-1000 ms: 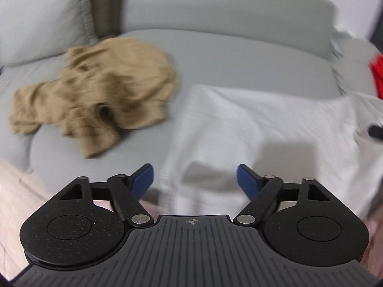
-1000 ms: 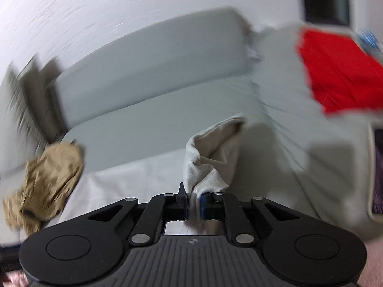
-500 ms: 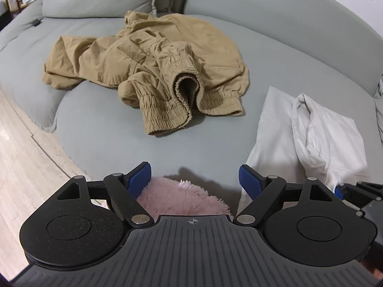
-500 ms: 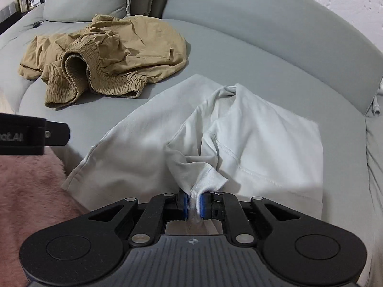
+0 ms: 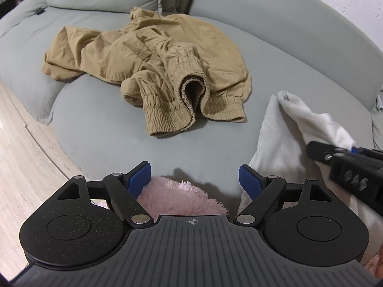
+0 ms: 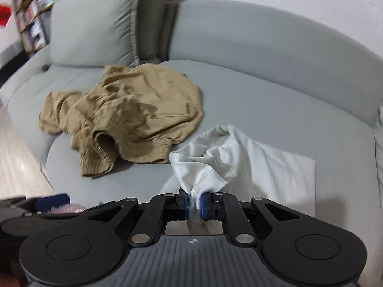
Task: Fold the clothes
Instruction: 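Lay the folded sweatshirt down and open the right gripper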
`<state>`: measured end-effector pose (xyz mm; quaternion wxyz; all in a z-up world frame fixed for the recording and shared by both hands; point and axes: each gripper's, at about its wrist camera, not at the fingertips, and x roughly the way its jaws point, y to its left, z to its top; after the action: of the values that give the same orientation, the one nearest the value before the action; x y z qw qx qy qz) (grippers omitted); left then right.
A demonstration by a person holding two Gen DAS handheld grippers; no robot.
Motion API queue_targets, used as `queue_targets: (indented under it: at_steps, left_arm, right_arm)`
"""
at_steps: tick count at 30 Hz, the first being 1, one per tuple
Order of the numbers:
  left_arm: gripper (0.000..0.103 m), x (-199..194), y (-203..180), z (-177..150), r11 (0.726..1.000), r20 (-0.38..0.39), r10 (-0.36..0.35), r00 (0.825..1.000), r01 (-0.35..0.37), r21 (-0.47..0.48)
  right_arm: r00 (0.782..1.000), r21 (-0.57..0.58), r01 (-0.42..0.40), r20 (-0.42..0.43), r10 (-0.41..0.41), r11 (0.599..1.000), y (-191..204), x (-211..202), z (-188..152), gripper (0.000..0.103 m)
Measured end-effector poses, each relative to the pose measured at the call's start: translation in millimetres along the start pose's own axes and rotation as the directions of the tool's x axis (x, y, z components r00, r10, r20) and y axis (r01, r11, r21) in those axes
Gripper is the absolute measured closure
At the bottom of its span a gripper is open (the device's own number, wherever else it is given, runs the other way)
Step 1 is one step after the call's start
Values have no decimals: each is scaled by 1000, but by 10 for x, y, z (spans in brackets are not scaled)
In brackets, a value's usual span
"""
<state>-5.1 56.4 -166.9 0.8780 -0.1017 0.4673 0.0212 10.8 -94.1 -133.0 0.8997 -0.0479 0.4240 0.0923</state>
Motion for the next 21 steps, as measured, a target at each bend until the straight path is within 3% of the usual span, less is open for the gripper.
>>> queue_targets:
  at_steps: [4, 7, 8, 9, 10, 12, 13, 15, 17, 19, 21]
  left_arm:
    - [19, 7, 16, 6, 1000, 1, 1, 1000, -1, -6]
    - [20, 1, 82, 15, 999, 6, -9, 1000, 9, -42]
    - [21, -11, 116, 18, 998, 10, -16, 1000, 17, -61]
    - [21, -23, 150, 20, 997, 14, -24, 1000, 25, -79]
    - [21, -51, 207, 23, 993, 21, -30, 999, 32, -110]
    - [19, -89, 276, 26, 989, 21, -5, 1000, 8, -148]
    - [19, -100, 302, 26, 987, 17, 5, 1000, -2, -161]
    - [22, -131, 306, 32, 988, 13, 2, 1000, 0, -157]
    - [28, -171, 203, 41, 995, 25, -14, 1000, 16, -94]
    - [35, -219, 1, 59, 998, 41, -52, 998, 51, 24]
    - [48, -240, -260, 63, 985, 33, -107, 994, 101, 142]
  right_arm:
    - [998, 27, -23, -53, 24, 999, -9, 131, -48, 89]
    - [987, 70, -115, -106, 122, 991, -87, 137, -65, 79]
    - [974, 116, -165, -140, 180, 979, -167, 106, -81, 77]
    - [961, 149, -201, -161, 225, 968, -219, 107, -94, 68]
    - [926, 218, -280, -193, 323, 935, -332, 85, -135, 54]
    - [863, 309, -388, -207, 460, 868, -510, -19, -244, 53]
    - [850, 319, -413, -201, 487, 853, -583, -107, -295, 53]
    - [860, 295, -416, -180, 478, 860, -689, -253, -367, 54]
    - [921, 230, -324, -144, 362, 918, -861, -454, -476, 56]
    - [964, 204, -216, -113, 242, 955, -1006, -554, -559, 67]
    - [983, 218, -142, -83, 163, 966, -1128, -610, -635, 72]
